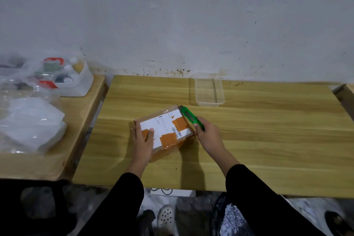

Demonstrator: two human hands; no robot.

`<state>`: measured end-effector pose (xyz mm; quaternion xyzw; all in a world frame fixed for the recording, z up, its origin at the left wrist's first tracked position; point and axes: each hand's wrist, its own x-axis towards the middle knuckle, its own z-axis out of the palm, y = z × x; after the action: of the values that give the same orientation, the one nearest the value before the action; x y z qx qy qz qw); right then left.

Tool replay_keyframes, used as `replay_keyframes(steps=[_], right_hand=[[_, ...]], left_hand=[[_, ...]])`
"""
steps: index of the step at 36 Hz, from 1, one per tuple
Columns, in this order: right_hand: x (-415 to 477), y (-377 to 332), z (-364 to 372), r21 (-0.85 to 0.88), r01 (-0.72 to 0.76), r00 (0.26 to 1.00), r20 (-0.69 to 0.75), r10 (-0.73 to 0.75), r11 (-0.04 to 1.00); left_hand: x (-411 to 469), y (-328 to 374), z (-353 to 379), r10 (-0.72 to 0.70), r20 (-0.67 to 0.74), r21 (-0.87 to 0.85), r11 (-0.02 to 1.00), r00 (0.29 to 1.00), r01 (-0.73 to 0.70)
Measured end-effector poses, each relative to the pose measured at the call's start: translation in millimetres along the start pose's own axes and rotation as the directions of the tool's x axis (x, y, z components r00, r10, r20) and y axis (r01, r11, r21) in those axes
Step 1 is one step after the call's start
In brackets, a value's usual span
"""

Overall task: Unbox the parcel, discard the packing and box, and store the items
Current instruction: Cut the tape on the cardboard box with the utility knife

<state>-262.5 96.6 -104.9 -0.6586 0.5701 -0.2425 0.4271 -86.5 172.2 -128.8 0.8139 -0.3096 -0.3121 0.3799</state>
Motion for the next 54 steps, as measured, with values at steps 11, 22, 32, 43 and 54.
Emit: replay_keyframes(steps=[11,22,32,43,54], right_hand=[[3,-8,5,-0.141,-0.005,0.999,-0.046,-0.001,0.99],[9,-25,-4,-0.34,-0.025,1.0,-0.011,0.022,0.94],[-1,-21,-12,-0.362,-0.02,1.0,-0.007,0.018,0.932],[-27,0,-32,-0.302,0.007,1.0,0.003,-0.006,0.953],[-46,15,-47,-0.318,-0.002,1.0,-0.007,-0.001,0.948]], left_hand=[[7,-6,1,-0.011,0.013,-0.019,1.0,1.0,0.011],[1,3,6,-0.109,-0.036,-0.048,0.993,0.993,0.107],[-6,9,12,-0.139,-0.086,-0.024,0.99,0.987,0.137],[-7,9,18,-0.151,-0.165,-0.051,0.988,0.975,0.144],[-12,17,16,-0.167,-0.159,-0.072,0.985,0.973,0.157]])
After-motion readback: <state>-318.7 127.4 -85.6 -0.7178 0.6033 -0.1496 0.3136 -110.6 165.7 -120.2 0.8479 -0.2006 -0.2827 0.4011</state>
